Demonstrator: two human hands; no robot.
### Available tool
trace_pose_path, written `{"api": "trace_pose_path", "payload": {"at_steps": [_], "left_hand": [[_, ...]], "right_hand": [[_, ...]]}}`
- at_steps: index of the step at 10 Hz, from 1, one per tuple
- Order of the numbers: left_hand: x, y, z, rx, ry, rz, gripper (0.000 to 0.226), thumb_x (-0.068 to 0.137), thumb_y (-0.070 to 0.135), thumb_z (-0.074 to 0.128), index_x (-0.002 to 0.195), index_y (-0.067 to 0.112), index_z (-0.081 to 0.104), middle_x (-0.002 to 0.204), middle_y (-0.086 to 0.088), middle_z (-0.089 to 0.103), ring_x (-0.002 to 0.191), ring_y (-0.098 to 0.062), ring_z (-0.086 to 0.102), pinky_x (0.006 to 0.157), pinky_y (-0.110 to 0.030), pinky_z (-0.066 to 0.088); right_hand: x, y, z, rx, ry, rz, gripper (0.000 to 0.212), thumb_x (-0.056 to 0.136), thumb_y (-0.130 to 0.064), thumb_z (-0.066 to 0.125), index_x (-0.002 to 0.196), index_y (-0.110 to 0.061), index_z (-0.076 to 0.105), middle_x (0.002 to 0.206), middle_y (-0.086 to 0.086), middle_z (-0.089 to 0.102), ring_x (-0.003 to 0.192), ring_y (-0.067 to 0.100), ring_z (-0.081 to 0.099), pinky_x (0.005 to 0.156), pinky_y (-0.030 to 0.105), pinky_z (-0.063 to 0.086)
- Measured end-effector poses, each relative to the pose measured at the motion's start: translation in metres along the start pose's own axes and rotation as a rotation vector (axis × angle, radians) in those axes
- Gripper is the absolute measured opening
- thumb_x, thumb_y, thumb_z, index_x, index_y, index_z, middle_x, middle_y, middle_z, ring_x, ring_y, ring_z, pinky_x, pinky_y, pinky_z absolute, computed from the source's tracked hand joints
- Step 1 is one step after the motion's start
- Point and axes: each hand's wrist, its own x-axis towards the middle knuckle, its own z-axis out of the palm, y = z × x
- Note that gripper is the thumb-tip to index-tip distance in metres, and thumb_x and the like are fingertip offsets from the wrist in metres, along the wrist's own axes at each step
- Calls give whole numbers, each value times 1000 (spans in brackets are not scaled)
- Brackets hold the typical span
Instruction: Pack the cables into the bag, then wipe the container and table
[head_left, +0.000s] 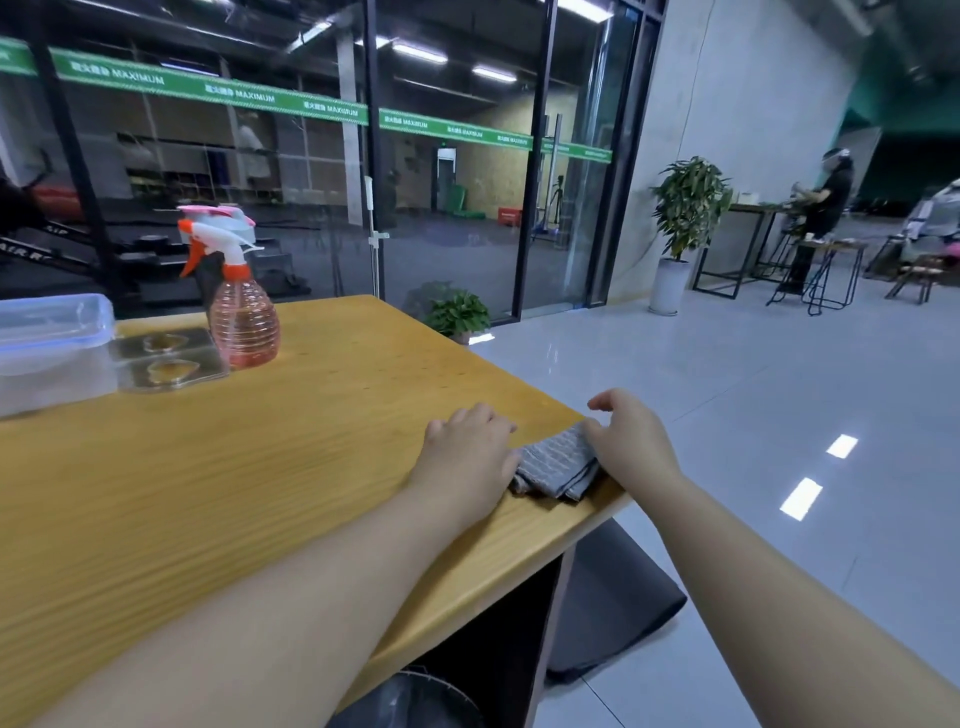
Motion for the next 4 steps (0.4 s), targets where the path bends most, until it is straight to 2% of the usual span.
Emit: {"api": "trace_pose_path", "payload": {"at_steps": [1, 2, 3, 4], "left_hand": [[-5, 1, -2, -35, -19, 213, 36, 98, 30, 37, 132, 25, 47, 136, 9, 43, 128, -14, 37, 102, -32, 25], [-13, 5, -2, 83, -166, 315, 39, 100, 30, 30, 136, 23, 43, 145, 12, 37, 138, -7, 24, 112, -34, 10], [-17, 3, -5, 44, -305, 290, 44, 101, 30, 24, 144, 23, 31, 153, 13, 23, 142, -4, 11, 115, -38, 2], [-21, -4, -15, -5, -321, 270, 45, 101, 32, 23, 146, 23, 26, 155, 12, 18, 143, -4, 7, 116, -40, 0]], "right_hand": [[-7, -2, 4, -79, -40, -90, 32, 93, -23, 48, 123, -18, 58, 125, -2, 58, 116, 20, 53, 93, 34, 43], [-16, -2, 14, -157, -172, -172, 18, 95, -28, 43, 89, -17, 57, 95, -3, 58, 97, 22, 55, 72, 32, 40], [-14, 2, 19, -228, -241, -232, 26, 98, -25, 36, 74, -14, 40, 89, 1, 50, 92, 20, 47, 76, 34, 38], [-11, -5, 18, -268, -223, -239, 28, 98, -23, 33, 70, -18, 35, 79, -3, 42, 90, 19, 42, 88, 36, 38]]}}
